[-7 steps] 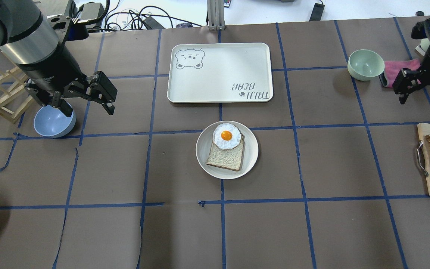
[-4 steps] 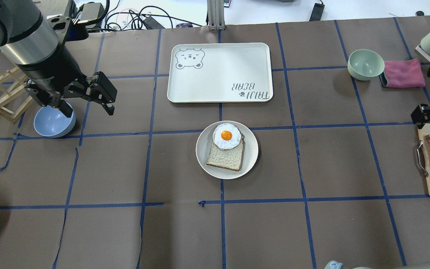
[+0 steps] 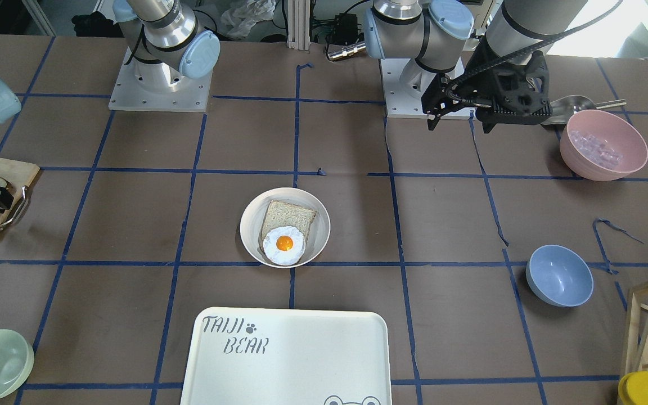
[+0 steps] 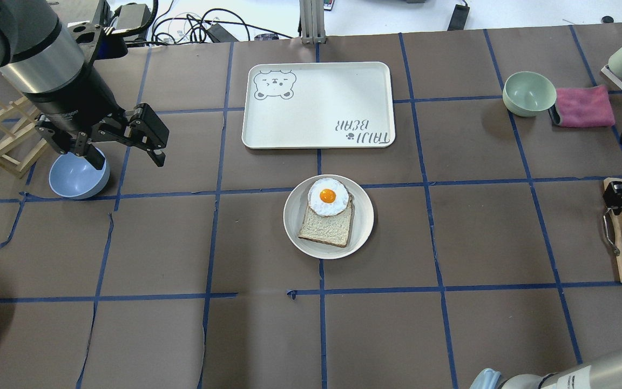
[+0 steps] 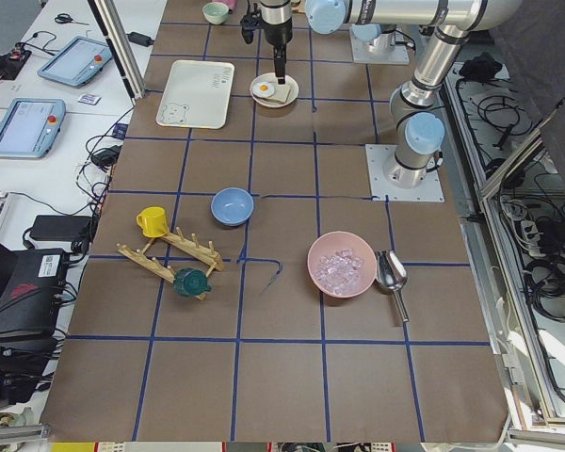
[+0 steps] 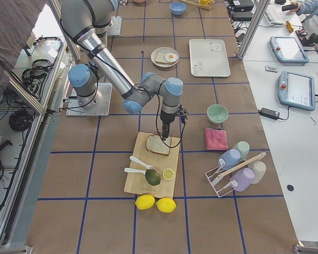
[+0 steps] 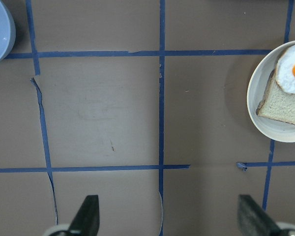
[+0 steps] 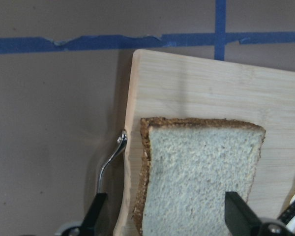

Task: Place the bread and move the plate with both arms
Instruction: 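Lower the right gripper and grasp the bread slice by its edge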

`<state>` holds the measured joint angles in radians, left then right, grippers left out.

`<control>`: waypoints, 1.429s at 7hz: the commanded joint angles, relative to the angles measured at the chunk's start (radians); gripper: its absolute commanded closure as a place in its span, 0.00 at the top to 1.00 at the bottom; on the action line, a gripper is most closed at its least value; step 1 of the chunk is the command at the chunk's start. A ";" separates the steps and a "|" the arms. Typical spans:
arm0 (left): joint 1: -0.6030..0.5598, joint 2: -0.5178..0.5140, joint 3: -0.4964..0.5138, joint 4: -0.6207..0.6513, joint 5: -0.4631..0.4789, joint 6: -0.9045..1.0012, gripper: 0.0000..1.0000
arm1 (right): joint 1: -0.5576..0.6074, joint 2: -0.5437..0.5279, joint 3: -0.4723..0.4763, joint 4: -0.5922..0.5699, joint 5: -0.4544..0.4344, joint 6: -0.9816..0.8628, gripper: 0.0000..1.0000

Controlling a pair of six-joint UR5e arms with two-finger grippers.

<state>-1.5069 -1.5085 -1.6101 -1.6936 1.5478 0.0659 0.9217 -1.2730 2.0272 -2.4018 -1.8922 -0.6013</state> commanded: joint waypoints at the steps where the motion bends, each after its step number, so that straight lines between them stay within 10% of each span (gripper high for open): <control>1: 0.001 0.001 0.001 -0.001 0.000 0.000 1.00 | -0.003 0.018 0.018 -0.005 -0.007 -0.002 0.73; 10: 0.002 -0.001 0.006 0.002 0.014 0.000 1.00 | -0.017 0.033 0.022 0.001 -0.018 0.003 0.44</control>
<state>-1.5059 -1.5089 -1.6052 -1.6942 1.5513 0.0660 0.9070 -1.2448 2.0494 -2.4005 -1.9110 -0.5983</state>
